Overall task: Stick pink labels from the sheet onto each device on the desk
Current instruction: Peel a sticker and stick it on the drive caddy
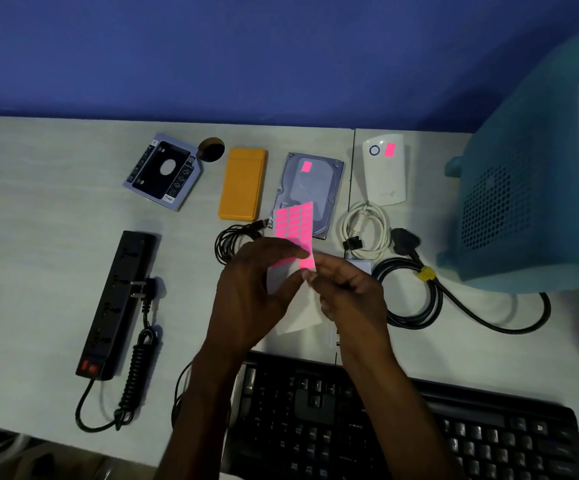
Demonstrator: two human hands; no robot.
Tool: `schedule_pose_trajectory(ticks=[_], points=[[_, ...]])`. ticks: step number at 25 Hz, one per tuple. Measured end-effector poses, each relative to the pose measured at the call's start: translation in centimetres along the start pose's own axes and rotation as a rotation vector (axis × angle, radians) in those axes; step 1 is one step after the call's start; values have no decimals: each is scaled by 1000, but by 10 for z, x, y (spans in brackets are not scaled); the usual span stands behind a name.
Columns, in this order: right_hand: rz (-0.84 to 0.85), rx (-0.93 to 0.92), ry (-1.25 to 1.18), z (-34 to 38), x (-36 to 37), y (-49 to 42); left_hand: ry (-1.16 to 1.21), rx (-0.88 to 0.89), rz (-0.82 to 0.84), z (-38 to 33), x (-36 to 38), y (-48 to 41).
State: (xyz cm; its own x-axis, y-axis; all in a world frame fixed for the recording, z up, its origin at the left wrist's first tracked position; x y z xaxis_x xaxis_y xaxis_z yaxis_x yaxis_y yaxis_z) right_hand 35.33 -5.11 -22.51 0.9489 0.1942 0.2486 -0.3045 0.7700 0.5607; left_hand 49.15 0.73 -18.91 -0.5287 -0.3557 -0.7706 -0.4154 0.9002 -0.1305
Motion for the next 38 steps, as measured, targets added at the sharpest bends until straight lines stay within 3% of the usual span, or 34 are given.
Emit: schedule_pose_trajectory(ticks=[5,11,15,21,22,25,27,33,36,38], points=[[19,-6,-61,-3,8,0,38,-72,-12,8,-6,0],[26,-18,-79,0,15,8,-23,-190,99,20,-7,2],[-3,-24,-64,-1,17,10,68,-179,4,19,-11,3],[-300,-340,283,4,17,19,163,-190,-205,23,-35,2],[-258,-328,258,5,23,17,207,-218,-204,26,-38,2],[29,-3,-24,1,54,11,300,-204,-147,32,-42,0],[138,93,-83,-3,71,3,323,-175,-118,41,-49,-3],[235,71,-58,-10,110,-23,285,-178,-67,83,-79,-21],[169,41,-14,-10,132,-37,246,-231,-48,110,-92,-37],[125,23,-9,-8,145,-46,155,-284,-122,140,-99,-52]])
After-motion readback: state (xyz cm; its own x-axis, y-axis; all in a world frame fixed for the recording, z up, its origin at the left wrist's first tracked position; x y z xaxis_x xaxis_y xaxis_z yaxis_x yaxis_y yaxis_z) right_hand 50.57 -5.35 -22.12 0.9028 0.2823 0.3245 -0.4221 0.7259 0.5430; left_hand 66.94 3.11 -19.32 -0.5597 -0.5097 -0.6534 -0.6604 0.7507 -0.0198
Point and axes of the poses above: each hand's wrist, its own y-axis away from the middle knuckle, its own x-axis out of the palm, z = x × y, the point moved 4 cm from there along -y, towards the middle knuckle, and after that the axes turned 7 degrees about -y, right-handed, at the moved point
